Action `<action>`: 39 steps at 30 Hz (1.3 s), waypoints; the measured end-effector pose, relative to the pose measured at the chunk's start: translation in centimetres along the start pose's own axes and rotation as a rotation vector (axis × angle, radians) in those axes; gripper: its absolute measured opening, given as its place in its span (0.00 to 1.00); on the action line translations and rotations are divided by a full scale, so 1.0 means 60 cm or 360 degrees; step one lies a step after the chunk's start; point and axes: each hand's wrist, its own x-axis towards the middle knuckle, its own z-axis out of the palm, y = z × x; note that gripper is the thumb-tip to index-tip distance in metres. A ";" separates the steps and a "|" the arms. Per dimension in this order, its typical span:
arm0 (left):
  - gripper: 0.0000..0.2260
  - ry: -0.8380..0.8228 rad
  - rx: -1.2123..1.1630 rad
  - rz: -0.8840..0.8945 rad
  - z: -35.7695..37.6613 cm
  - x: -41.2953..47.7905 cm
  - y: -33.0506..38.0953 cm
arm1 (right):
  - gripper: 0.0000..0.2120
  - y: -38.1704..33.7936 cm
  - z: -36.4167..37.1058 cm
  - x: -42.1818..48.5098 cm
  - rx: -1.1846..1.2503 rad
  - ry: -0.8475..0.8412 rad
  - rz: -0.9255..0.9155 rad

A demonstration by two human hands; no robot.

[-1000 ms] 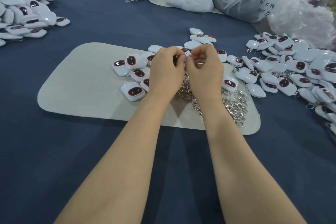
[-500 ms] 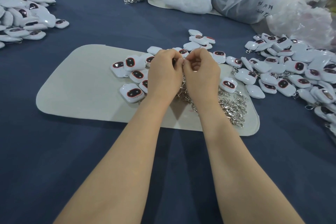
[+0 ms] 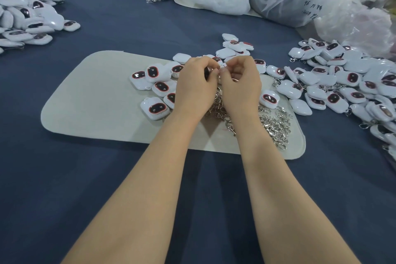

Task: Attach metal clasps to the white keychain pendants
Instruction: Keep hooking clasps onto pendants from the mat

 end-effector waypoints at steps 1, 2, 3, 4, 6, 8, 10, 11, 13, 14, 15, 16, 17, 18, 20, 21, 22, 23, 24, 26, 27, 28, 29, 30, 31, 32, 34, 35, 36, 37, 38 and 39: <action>0.06 -0.0001 -0.0003 -0.0005 0.000 0.000 0.000 | 0.08 -0.001 0.000 0.000 0.0015 -0.0004 0.0003; 0.06 0.0000 -0.0006 -0.0012 0.000 0.000 0.001 | 0.09 -0.001 0.000 0.000 0.0020 -0.0015 0.0003; 0.06 0.0003 -0.0007 -0.0022 -0.001 0.000 0.001 | 0.09 -0.002 0.001 -0.001 0.0019 -0.0030 0.0005; 0.06 0.0008 -0.0008 -0.0029 -0.001 -0.001 0.001 | 0.09 -0.003 0.001 -0.001 0.0015 -0.0048 0.0010; 0.06 0.0023 -0.0005 -0.0034 -0.001 -0.001 0.002 | 0.08 -0.003 0.001 0.001 0.0003 -0.0076 0.0029; 0.05 0.0042 -0.0011 -0.0039 -0.002 -0.001 0.002 | 0.07 -0.003 0.001 0.001 0.0011 -0.0093 0.0044; 0.05 0.0061 -0.0022 -0.0050 -0.003 0.000 0.001 | 0.07 -0.005 0.001 0.000 0.0031 -0.0114 0.0045; 0.05 0.0074 -0.0024 -0.0055 -0.003 0.000 0.000 | 0.07 -0.005 0.001 0.000 0.0034 -0.0124 0.0045; 0.03 0.0118 -0.0028 -0.0070 -0.004 0.001 -0.001 | 0.08 -0.006 0.001 0.000 0.0026 -0.0117 0.0047; 0.03 0.0139 -0.0033 -0.0082 -0.005 0.000 -0.001 | 0.08 -0.006 0.001 0.000 0.0018 -0.0096 0.0047; 0.03 0.0144 -0.0042 -0.0092 -0.005 0.000 -0.001 | 0.07 -0.007 0.001 0.000 0.0011 -0.0068 0.0041; 0.04 0.0127 -0.0048 -0.0095 -0.005 0.000 -0.001 | 0.07 -0.007 0.000 -0.001 0.0001 -0.0041 0.0025; 0.05 0.0100 -0.0046 -0.0090 -0.004 0.001 0.000 | 0.07 -0.008 0.000 -0.001 -0.0016 -0.0027 0.0001; 0.06 0.0074 -0.0039 -0.0077 -0.003 0.001 0.001 | 0.07 -0.009 -0.001 -0.003 -0.0043 -0.0027 -0.0026; 0.09 0.0057 -0.0039 -0.0048 -0.003 0.001 0.002 | 0.05 -0.009 0.000 -0.004 -0.0118 -0.0055 -0.0067; 0.09 0.0059 -0.0051 -0.0036 -0.003 0.000 0.003 | 0.04 -0.009 0.000 -0.004 -0.0153 -0.0073 -0.0082; 0.10 0.0062 -0.0074 -0.0026 -0.004 0.000 0.004 | 0.04 -0.008 0.001 -0.004 -0.0185 -0.0084 -0.0095; 0.10 0.0059 -0.0106 -0.0023 -0.004 0.000 0.005 | 0.04 -0.008 0.001 -0.004 -0.0216 -0.0086 -0.0107; 0.10 0.0047 -0.0141 -0.0029 -0.005 0.000 0.007 | 0.05 -0.008 0.001 -0.003 -0.0244 -0.0082 -0.0119; 0.08 0.0022 -0.0211 -0.0062 -0.005 0.001 0.008 | 0.06 -0.009 0.000 -0.004 -0.0277 -0.0074 -0.0152; 0.08 0.0018 -0.0240 -0.0083 -0.006 0.002 0.007 | 0.07 -0.010 -0.001 -0.004 -0.0279 -0.0073 -0.0161; 0.08 0.0021 -0.0257 -0.0100 -0.007 0.003 0.006 | 0.08 -0.010 -0.001 -0.005 -0.0270 -0.0074 -0.0161; 0.08 0.0030 -0.0262 -0.0110 -0.007 0.004 0.005 | 0.09 -0.011 -0.001 -0.005 -0.0257 -0.0079 -0.0155; 0.07 0.0038 -0.0260 -0.0112 -0.007 0.004 0.003 | 0.09 -0.013 -0.001 -0.006 -0.0242 -0.0086 -0.0148; 0.07 0.0043 -0.0255 -0.0113 -0.007 0.004 0.002 | 0.08 -0.013 0.000 -0.006 -0.0223 -0.0093 -0.0139; 0.07 0.0048 -0.0253 -0.0116 -0.006 0.005 0.001 | 0.08 -0.014 0.000 -0.006 -0.0192 -0.0092 -0.0126; 0.07 0.0062 -0.0239 -0.0127 -0.004 0.005 0.000 | 0.07 -0.015 0.000 -0.006 -0.0122 -0.0068 -0.0098; 0.07 0.0067 -0.0229 -0.0129 -0.004 0.005 -0.001 | 0.07 -0.015 -0.001 -0.006 -0.0103 -0.0054 -0.0094; 0.07 0.0067 -0.0219 -0.0129 -0.004 0.005 0.000 | 0.07 -0.015 -0.001 -0.006 -0.0104 -0.0051 -0.0094; 0.07 0.0062 -0.0208 -0.0123 -0.004 0.005 0.000 | 0.06 -0.014 -0.001 -0.006 -0.0121 -0.0055 -0.0096; 0.07 0.0057 -0.0192 -0.0111 -0.004 0.004 0.000 | 0.05 -0.013 -0.001 -0.006 -0.0141 -0.0063 -0.0101; 0.06 0.0053 -0.0172 -0.0097 -0.004 0.004 0.000 | 0.05 -0.012 -0.001 -0.006 -0.0152 -0.0070 -0.0108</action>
